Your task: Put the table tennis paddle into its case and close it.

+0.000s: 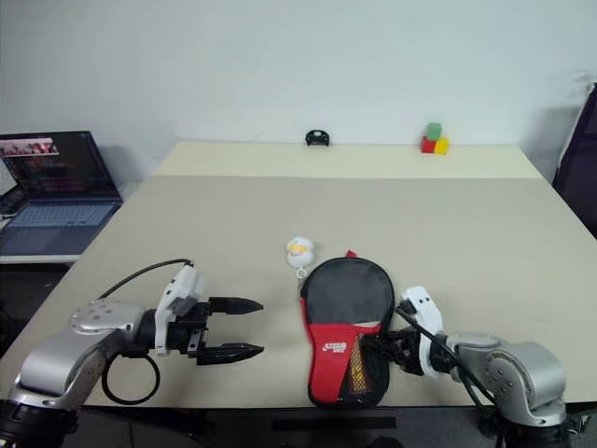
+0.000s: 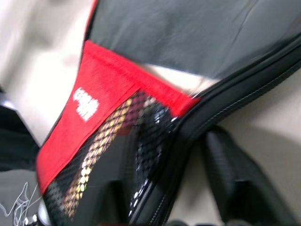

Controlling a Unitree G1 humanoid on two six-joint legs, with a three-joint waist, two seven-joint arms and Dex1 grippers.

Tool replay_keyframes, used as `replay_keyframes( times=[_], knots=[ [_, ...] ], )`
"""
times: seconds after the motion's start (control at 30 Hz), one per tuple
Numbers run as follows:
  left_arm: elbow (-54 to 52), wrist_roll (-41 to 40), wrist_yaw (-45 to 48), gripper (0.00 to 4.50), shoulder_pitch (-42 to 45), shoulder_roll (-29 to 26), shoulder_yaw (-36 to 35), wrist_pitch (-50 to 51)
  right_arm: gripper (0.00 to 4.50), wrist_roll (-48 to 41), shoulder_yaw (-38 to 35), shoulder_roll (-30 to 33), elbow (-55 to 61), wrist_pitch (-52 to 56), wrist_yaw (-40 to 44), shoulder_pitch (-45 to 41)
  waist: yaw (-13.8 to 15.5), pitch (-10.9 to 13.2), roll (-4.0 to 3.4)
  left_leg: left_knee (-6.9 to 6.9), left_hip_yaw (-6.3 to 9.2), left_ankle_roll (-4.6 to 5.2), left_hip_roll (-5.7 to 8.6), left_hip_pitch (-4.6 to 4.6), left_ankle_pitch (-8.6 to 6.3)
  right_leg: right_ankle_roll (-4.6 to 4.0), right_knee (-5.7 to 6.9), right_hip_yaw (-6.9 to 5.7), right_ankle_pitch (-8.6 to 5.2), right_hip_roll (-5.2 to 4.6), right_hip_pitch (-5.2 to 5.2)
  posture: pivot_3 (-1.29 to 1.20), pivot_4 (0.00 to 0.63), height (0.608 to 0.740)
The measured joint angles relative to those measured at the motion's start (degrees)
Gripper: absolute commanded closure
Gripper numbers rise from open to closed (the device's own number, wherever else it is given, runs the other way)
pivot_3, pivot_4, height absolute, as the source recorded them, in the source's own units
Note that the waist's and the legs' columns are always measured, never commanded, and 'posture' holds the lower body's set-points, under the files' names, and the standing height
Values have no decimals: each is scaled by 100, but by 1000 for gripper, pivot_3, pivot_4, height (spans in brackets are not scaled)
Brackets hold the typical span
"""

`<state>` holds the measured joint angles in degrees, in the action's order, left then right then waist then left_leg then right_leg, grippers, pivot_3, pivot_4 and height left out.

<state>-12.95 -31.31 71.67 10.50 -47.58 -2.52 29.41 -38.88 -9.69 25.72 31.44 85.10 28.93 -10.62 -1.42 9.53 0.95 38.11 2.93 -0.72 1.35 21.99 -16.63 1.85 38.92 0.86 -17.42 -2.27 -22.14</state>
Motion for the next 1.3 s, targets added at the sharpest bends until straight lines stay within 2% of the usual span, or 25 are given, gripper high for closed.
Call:
replay_keyframes(
  times=[0.1, 0.13, 0.33, 0.53, 0.63, 0.77, 0.87, 1.13, 1.3],
  knots=[
    [0, 1, -15, 0, -3, 5, 0, -2, 168, -98, -181, 184, 11, -112, 114, 93, 41, -2, 4, 3, 2, 0, 2, -7, 0, 1, 0, -2, 1, -2, 9, 0, 150, 740],
    [0, 1, -26, 0, -3, 8, 0, -4, 54, -132, -257, 265, 11, -172, 151, 122, 43, -2, 4, 4, 2, 0, 3, -8, 0, 2, 1, -1, 1, -2, 9, 0, 150, 740],
    [2, 0, -138, 0, -8, 87, 0, -23, 54, -607, -877, 588, 161, -770, 654, 291, 12, -2, 3, -2, 3, 1, -2, -9, 0, 1, 4, -1, 0, 4, 7, 0, 150, 740],
    [119, 8, -610, 0, 50, 366, -77, -26, 54, -756, -825, 788, 151, -1306, 822, 98, -29, -1, 2, -1, 1, 1, -3, -12, 0, 1, 7, 1, 0, 4, 7, 0, 150, 740],
    [336, 61, -961, 0, 176, 522, -159, -67, 54, -678, -454, 835, 145, -1698, 855, -229, -28, -1, 2, 0, 2, 1, -3, -12, 1, 1, 8, -1, 0, 4, 7, 0, 150, 740],
    [456, 109, -1338, 0, 315, 621, -349, -103, 54, 15, 541, 1170, -5, -2588, 1075, -627, -24, -1, 2, 1, 1, 1, -2, -8, 1, 1, 2, -1, 0, 3, 5, 0, 150, 740],
    [467, 130, -1500, 0, 328, 644, -403, -111, 54, 282, 1035, 1153, -259, -2957, 1204, -948, -31, -1, 2, 0, 1, 0, -2, -7, 1, 1, 2, 1, 0, 3, 2, 0, 150, 740],
    [595, 200, -1755, 0, 367, 668, -454, -137, 54, 992, 2185, 341, -1431, -3772, 1377, -1981, -32, -1, 2, 1, 1, -1, -3, -7, 1, 1, 5, 1, 1, 3, -3, 0, 150, 740],
    [648, 227, -1862, 0, 388, 677, -461, -152, 54, 1646, 2711, -8, -2495, -4459, 1487, -2172, -17, -1, 3, 1, 1, -2, -2, -1, 2, 0, 4, 0, 1, 1, -9, 0, 150, 740]
  ],
)
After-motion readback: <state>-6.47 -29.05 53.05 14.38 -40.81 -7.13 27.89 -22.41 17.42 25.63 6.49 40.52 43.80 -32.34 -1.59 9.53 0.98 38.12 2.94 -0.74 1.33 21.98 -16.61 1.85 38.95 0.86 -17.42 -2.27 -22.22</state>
